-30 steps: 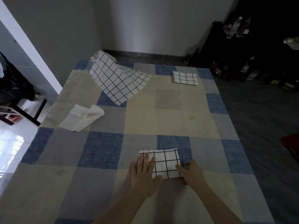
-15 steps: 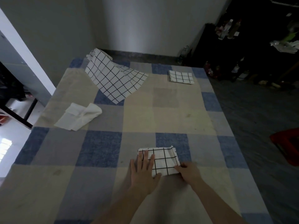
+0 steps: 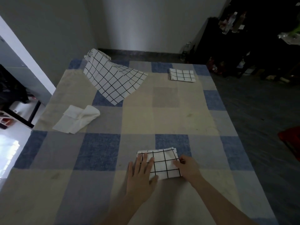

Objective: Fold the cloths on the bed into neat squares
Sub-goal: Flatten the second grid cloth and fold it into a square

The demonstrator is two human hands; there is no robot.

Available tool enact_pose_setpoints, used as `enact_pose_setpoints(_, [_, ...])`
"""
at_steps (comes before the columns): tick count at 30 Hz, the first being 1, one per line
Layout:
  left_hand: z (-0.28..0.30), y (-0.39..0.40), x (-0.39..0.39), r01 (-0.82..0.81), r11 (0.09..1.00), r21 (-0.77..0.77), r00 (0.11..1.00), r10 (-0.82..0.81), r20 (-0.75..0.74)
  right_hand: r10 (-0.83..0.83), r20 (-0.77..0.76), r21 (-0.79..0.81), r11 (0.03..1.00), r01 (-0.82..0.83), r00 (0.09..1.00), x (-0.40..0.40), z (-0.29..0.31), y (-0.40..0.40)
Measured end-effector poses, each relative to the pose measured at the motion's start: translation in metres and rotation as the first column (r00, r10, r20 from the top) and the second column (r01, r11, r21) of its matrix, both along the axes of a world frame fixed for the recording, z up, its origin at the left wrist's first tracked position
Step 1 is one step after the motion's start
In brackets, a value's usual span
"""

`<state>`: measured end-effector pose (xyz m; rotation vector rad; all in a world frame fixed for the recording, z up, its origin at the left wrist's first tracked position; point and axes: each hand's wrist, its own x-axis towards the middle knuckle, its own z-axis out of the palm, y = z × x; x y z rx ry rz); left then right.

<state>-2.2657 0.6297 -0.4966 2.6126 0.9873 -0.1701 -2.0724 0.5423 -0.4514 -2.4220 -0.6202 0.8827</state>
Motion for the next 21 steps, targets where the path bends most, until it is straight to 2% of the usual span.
enact_pose_setpoints(3, [-0.003,0.009,-0.016,0.003,0.998,0.055,0.999,-0.005,0.045,0.001,0.103,0.049,0.999,-0.007,0.995,0.015,0.007,-0.005])
enact_pose_setpoints(7, [0.003,0.029,-0.021,-0.013,0.998,0.066,0.994,0.006,0.111,-0.143,0.234,0.090,0.988,0.125,0.962,0.069,0.017,-0.021])
enact_pose_setpoints(12, [0.016,0.059,0.053,-0.007,1.000,0.017,0.979,0.004,0.203,-0.158,0.112,0.072,0.986,0.150,0.981,0.123,0.021,-0.033])
enact_pose_setpoints(16, [0.023,0.095,0.124,0.030,0.999,0.014,0.977,-0.032,0.211,-0.108,0.102,0.055,0.993,0.102,0.989,0.147,0.025,-0.030])
enact_pose_setpoints(21, [0.032,0.148,0.195,-0.030,0.999,-0.024,0.984,0.033,0.173,-0.150,0.025,0.219,0.965,0.141,0.988,0.180,0.024,-0.016])
